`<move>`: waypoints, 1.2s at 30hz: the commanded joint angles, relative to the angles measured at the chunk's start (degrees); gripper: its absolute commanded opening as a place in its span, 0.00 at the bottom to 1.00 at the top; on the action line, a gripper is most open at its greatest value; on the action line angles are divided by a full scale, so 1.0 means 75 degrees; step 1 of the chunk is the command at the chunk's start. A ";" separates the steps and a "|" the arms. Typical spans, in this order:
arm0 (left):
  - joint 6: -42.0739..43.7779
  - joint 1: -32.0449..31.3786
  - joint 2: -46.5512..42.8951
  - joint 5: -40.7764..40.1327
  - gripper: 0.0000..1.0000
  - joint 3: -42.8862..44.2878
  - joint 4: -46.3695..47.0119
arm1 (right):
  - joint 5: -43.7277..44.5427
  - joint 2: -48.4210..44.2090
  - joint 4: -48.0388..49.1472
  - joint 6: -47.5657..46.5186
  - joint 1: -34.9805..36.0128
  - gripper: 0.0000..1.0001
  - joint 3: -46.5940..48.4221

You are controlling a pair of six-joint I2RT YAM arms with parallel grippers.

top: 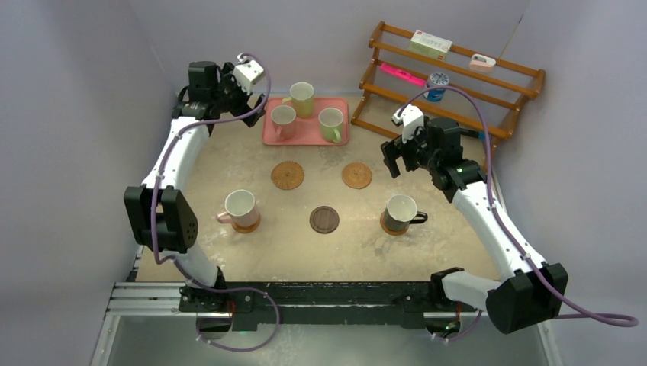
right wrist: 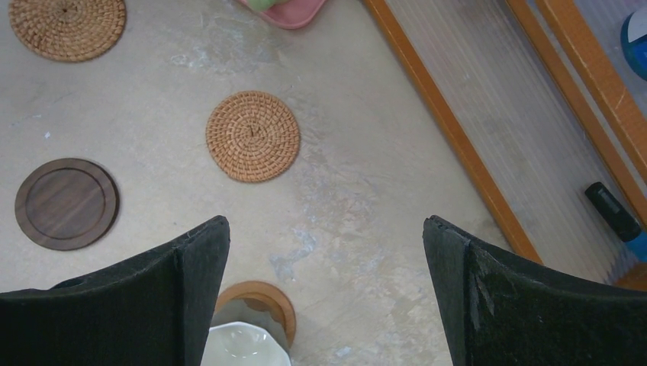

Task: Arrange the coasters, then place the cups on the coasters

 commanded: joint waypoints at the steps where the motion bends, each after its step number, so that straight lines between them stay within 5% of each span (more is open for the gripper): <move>1: -0.0527 -0.0248 0.0284 -0.0114 1.00 0.0236 0.0336 | 0.0153 -0.0083 0.0174 -0.0218 0.0027 0.98 -0.0043; 17: -0.2693 -0.0979 0.0583 -0.1436 1.00 -0.0396 0.1311 | 0.0336 -0.0575 0.0852 0.0158 0.0021 0.98 -0.0353; 36: -0.3053 -0.1448 0.1254 -0.2750 0.99 -0.1389 0.2192 | 0.0303 -0.0615 0.1035 0.0128 0.0031 0.98 -0.0636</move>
